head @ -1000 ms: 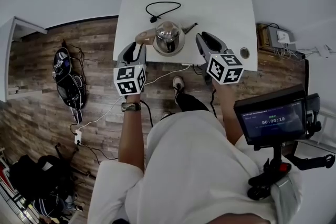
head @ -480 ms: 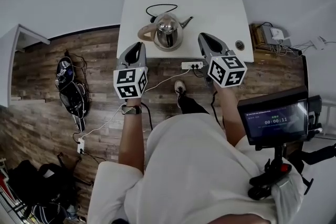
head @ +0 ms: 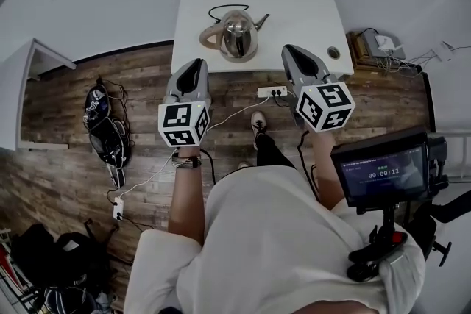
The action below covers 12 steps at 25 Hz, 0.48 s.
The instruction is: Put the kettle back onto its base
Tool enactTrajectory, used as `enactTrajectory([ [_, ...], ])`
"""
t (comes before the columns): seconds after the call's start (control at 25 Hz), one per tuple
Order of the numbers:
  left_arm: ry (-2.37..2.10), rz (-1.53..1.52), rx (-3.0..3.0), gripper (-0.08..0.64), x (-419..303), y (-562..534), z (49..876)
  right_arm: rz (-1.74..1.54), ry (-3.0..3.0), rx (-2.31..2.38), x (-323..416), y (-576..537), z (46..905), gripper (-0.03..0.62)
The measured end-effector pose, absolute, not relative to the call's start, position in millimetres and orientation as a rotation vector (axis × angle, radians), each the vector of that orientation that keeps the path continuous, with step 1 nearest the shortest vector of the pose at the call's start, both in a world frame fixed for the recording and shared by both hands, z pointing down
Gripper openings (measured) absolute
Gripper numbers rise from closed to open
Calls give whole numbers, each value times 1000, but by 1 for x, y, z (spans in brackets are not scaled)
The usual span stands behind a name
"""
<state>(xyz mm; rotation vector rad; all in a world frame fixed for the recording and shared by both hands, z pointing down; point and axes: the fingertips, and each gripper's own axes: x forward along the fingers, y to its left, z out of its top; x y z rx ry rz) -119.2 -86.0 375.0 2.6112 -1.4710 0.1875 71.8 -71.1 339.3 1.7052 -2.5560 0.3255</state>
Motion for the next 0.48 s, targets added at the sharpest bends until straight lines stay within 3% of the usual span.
enactTrajectory([
  [0.48, -1445, 152, 2753, 28, -101, -47, 336, 161, -2575, 1698, 59, -33, 308, 2],
])
